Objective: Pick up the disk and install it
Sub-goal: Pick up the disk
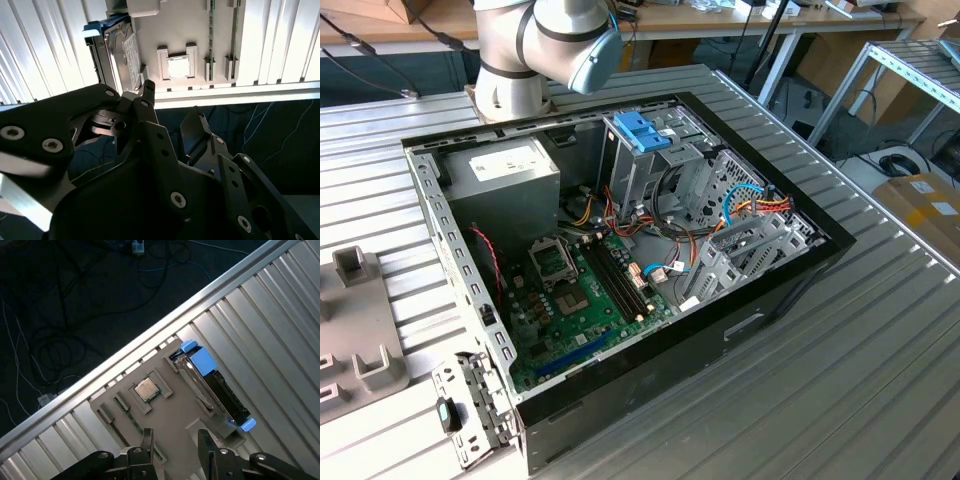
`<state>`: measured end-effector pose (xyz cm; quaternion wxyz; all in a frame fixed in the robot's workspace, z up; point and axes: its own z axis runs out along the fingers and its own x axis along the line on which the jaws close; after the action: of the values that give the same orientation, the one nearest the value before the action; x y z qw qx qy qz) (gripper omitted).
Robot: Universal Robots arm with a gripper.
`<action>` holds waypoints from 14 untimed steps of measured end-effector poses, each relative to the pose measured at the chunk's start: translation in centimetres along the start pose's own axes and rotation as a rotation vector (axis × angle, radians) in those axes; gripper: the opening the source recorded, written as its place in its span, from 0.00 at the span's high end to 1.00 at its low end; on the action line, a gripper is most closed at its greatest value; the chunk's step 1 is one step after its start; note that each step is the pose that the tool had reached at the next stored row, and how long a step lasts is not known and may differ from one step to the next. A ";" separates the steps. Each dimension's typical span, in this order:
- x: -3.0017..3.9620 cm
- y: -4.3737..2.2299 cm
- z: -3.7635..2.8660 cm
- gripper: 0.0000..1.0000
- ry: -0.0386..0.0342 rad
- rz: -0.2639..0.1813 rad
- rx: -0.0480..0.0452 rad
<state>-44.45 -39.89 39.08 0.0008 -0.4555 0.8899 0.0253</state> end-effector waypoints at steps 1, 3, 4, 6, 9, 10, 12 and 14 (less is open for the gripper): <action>0.00 0.00 0.00 0.52 0.0005 -0.011 -0.0003; 0.00 0.00 0.00 0.52 0.0015 -0.032 -0.0008; 0.00 0.00 0.00 0.52 0.0019 -0.044 -0.0010; 0.00 0.00 0.00 0.52 0.0030 -0.067 -0.0016; 0.00 0.00 0.00 0.52 0.0043 -0.097 -0.0024; 0.00 0.00 0.00 0.52 0.0047 -0.106 -0.0026; 0.00 0.00 0.00 0.52 0.0058 -0.132 -0.0033; 0.00 0.00 0.00 0.52 0.0070 -0.155 -0.0038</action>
<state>-44.45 -39.89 39.08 -0.0012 -0.5233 0.8518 0.0253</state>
